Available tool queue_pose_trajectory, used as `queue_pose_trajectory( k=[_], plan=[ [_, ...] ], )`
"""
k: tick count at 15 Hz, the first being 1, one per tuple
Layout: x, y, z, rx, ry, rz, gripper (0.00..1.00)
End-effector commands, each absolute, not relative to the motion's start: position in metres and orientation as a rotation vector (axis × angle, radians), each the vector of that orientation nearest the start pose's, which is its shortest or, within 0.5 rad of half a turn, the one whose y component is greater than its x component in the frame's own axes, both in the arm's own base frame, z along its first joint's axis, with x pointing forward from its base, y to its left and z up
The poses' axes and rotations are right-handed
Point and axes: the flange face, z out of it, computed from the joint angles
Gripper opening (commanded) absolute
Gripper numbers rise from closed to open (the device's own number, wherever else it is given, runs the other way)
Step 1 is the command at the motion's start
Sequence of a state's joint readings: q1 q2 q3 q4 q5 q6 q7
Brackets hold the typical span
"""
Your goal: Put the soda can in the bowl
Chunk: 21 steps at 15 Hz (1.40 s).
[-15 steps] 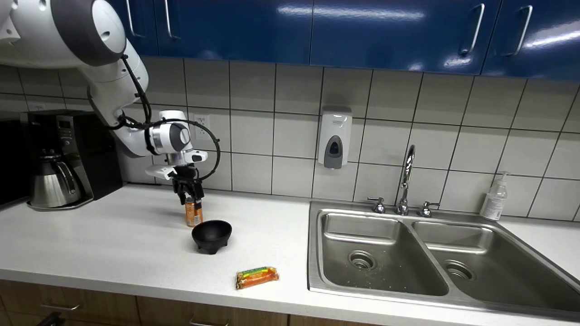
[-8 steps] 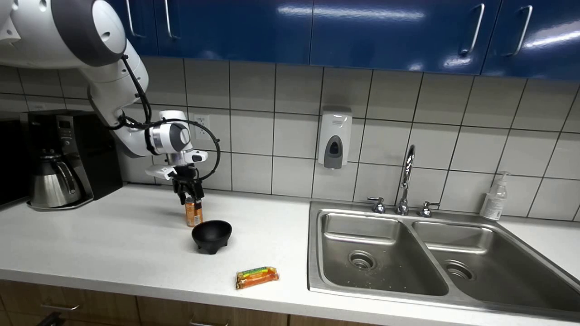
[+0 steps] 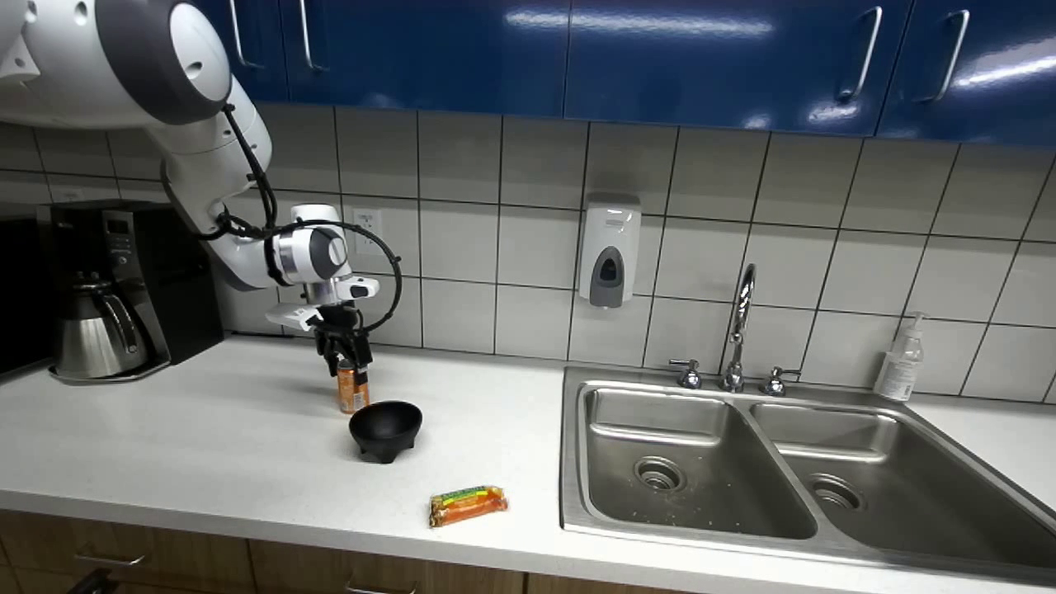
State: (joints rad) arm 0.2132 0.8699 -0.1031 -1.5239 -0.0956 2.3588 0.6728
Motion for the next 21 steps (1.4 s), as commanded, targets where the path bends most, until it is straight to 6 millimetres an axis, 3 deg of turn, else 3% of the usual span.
queue_pose_trajectory(
  k=[1,9,10,11,15,21],
  plan=[
    [0.699,0.087,0.142,-3.197,0.764,-0.074,1.00],
    [0.701,0.087,0.142,-3.187,0.756,-0.088,1.00],
    [0.700,0.086,0.141,-3.184,0.761,-0.088,0.75],
    [0.700,0.086,0.141,-3.183,0.761,-0.087,0.74],
    [0.700,0.085,0.140,-3.187,0.771,-0.084,0.41],
    [0.699,0.077,0.165,-3.150,0.834,-0.098,0.39]
  ],
)
